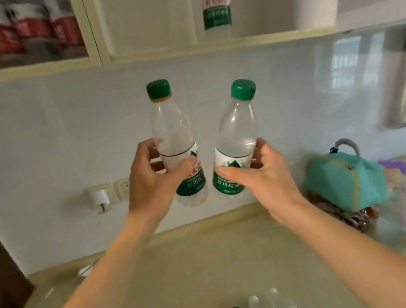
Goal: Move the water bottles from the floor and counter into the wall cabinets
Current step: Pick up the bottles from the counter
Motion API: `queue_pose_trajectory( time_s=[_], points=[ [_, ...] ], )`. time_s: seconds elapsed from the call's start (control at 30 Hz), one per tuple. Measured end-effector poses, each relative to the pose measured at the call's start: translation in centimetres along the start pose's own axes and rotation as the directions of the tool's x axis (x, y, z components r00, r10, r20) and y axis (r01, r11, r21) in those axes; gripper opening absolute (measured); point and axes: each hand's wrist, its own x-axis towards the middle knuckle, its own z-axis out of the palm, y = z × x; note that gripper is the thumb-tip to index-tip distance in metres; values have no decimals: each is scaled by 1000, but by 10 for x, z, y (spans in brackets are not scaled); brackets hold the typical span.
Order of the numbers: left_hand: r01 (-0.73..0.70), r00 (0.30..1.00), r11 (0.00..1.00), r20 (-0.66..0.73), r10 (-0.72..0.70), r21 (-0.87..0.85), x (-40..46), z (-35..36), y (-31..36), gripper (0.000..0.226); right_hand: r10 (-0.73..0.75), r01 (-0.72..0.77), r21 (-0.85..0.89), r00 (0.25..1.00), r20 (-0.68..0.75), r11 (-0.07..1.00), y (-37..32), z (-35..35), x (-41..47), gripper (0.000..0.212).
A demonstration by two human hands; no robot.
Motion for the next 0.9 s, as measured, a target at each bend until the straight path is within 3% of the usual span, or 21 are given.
queue_pose_trajectory(
  time_s=[0.23, 0.4, 0.5, 0.7, 0.9],
  points=[
    [-275, 958, 960, -98, 270, -43, 58, 3, 124, 56, -291, 294, 48, 955, -55, 955, -130, -39, 65, 60],
    [-384, 913, 923, -155, 377, -14, 105, 8, 189, 44, -365, 367, 51, 930, -43, 929, -196, -55, 122, 60],
    [-389, 905, 921, -187, 383, 3, 133, 18, 207, 40, -337, 339, 39, 940, -52, 940, -214, -59, 159, 70],
    [-273, 933, 955, -208, 292, 118, 176, 39, 200, 42, -224, 224, 10, 974, -39, 974, -206, -46, 216, 53],
    [-188, 960, 957, -166, 227, 221, 207, 40, 181, 40, -224, 219, -149, 975, -16, 964, -188, -34, 252, 42]
  ],
)
